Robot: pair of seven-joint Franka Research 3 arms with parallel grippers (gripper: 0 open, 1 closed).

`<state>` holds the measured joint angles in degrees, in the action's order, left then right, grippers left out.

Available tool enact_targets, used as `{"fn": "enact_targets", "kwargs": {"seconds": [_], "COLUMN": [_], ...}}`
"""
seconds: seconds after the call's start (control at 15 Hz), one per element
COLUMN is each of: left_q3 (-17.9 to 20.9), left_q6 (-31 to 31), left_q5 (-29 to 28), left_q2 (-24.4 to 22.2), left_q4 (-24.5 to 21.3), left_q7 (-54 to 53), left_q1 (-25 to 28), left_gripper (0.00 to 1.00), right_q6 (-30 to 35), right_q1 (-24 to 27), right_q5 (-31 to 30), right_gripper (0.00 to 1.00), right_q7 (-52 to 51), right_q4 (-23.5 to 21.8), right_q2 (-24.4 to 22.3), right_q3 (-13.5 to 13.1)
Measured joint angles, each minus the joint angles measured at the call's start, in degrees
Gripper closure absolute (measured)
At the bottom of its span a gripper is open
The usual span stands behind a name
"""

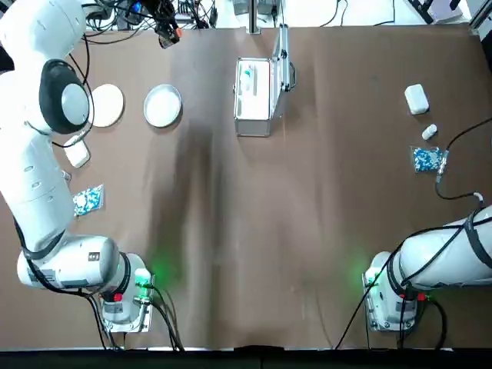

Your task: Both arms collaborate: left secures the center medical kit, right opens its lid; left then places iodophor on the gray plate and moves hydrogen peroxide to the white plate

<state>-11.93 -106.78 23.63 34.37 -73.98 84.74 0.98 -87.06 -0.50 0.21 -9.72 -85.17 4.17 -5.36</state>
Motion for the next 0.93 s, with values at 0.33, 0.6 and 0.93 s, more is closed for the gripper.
{"fn": "enact_targets", "kwargs": {"seconds": [0.33, 0.6, 0.93], "left_q3": [-0.1, -0.4, -1.7], "left_q6": [2.7, 3.3, 5.0], "left_q5": [5.6, 11.1, 16.7], "left_q2": [0.0, 0.0, 0.0], "left_q4": [0.0, -0.3, -1.4], "left_q7": [-5.6, -9.3, -14.1], "left_q1": [3.5, 5.0, 9.7], "left_gripper": [0.67, 0.67, 0.67], "right_q6": [0.1, 0.1, 0.0], "right_q1": [0.0, 0.0, 0.0], "right_q5": [0.0, 0.0, 0.0], "right_gripper": [0.01, 0.01, 0.01], "right_q7": [-0.1, -0.1, -0.2], "right_q4": [0.0, 0.0, 0.0], "right_q2": [0.0, 0.0, 0.0], "right_q3": [0.1, 0.4, 0.4]}}
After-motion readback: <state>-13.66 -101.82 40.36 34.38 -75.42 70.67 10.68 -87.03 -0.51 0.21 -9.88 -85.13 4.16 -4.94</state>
